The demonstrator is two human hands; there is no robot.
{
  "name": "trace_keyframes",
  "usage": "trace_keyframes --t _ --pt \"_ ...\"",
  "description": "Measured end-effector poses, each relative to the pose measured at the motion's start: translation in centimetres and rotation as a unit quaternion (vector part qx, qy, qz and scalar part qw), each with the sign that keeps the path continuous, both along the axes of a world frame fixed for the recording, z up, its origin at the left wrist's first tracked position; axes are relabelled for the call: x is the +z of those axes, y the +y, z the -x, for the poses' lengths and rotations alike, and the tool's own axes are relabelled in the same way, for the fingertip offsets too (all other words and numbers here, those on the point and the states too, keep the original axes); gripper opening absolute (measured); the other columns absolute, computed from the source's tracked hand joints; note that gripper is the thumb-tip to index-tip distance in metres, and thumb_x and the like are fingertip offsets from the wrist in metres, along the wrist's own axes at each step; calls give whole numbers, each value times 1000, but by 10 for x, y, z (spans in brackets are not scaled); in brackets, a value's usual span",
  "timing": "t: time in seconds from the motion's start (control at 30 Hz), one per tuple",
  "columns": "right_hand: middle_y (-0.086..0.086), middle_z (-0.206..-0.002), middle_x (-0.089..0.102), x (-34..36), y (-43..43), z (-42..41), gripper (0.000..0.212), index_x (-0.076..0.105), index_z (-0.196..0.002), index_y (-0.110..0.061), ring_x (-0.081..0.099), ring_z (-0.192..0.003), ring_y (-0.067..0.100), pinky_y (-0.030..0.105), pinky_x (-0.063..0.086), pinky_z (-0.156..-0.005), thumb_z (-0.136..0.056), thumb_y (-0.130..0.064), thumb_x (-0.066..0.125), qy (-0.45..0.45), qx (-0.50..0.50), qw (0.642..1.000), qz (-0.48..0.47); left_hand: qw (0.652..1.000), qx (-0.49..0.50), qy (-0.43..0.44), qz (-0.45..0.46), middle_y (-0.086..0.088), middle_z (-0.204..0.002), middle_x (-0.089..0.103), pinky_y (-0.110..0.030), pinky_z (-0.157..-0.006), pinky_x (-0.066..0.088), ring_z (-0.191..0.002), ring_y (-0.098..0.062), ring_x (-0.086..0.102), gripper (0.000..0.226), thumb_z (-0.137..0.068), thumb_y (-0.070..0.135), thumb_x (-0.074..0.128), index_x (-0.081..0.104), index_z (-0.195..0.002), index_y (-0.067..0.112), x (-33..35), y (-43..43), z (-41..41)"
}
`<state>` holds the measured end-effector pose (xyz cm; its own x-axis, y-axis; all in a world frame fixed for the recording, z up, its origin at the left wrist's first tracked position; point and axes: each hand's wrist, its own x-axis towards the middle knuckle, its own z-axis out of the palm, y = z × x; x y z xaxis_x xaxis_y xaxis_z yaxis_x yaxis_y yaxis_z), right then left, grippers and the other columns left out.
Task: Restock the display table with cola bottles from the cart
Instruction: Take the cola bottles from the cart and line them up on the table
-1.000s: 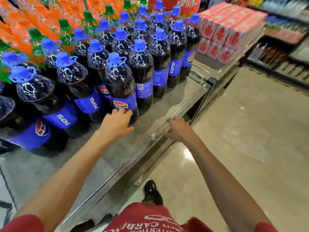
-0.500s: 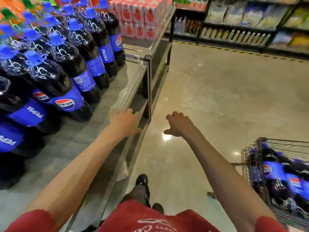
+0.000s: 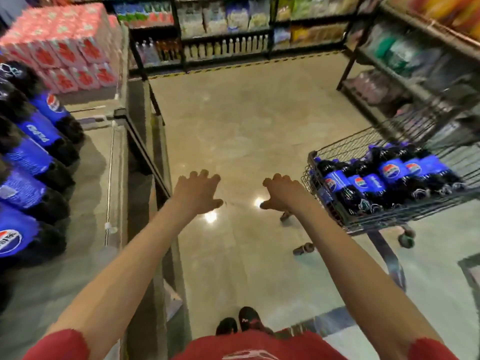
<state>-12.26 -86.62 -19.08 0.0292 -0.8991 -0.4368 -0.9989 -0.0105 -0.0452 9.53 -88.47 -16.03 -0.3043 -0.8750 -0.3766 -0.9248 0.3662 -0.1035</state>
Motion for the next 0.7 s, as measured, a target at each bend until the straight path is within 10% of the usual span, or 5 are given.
trace_keyframes --t 0.7 --pt "18 -148 43 -6 163 176 70 43 -145 -11 44 -135 38 50 44 -107 -92 -48 69 -37 -235 971 -30 973 -228 23 -30 -8 -141 46 -42 -99 40 -127 -31 48 65 -95 55 57 39 -147 23 -20 60 211"
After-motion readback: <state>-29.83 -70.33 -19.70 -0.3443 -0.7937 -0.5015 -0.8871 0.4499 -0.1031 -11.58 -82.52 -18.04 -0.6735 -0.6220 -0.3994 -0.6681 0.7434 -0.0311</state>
